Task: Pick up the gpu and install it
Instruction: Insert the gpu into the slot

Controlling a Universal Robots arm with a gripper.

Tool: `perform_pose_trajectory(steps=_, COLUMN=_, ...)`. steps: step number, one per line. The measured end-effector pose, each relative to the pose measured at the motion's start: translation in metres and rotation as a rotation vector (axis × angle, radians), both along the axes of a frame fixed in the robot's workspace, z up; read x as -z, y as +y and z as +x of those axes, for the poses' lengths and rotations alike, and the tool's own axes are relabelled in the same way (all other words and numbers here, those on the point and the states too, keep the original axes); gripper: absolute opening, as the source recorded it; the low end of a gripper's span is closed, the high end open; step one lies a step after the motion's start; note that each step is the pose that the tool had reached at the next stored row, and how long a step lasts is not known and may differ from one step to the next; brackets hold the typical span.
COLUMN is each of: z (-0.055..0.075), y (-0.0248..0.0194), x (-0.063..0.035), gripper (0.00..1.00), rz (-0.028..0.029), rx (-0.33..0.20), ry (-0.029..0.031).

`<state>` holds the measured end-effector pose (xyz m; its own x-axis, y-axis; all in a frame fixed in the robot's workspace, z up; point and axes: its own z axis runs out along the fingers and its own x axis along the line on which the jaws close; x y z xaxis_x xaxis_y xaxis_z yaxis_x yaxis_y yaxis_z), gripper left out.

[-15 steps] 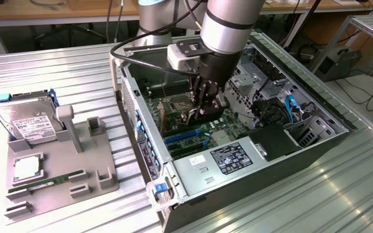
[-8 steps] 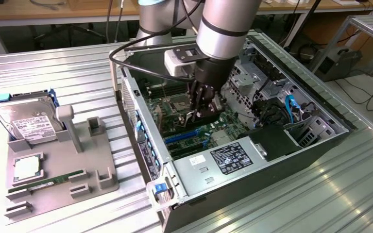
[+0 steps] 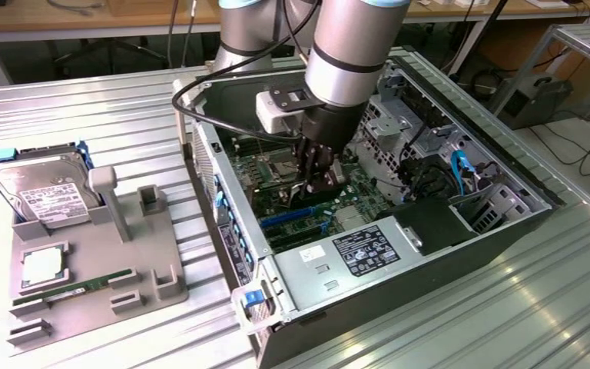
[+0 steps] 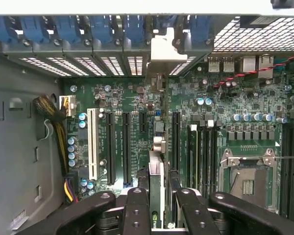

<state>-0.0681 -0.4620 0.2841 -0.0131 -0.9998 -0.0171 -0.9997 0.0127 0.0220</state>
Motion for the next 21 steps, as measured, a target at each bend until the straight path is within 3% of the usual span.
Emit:
perform_pose_trajectory(steps=10, z=-0.009, y=0.0, x=0.006, gripper=0.26, rz=0.0, rx=0.0, ry=0.0)
perform_pose_trajectory(steps=21, z=-0.009, y=0.0008, x=0.012, gripper=0.26, rz=0.0001, rx=0.0, ry=0.0003)
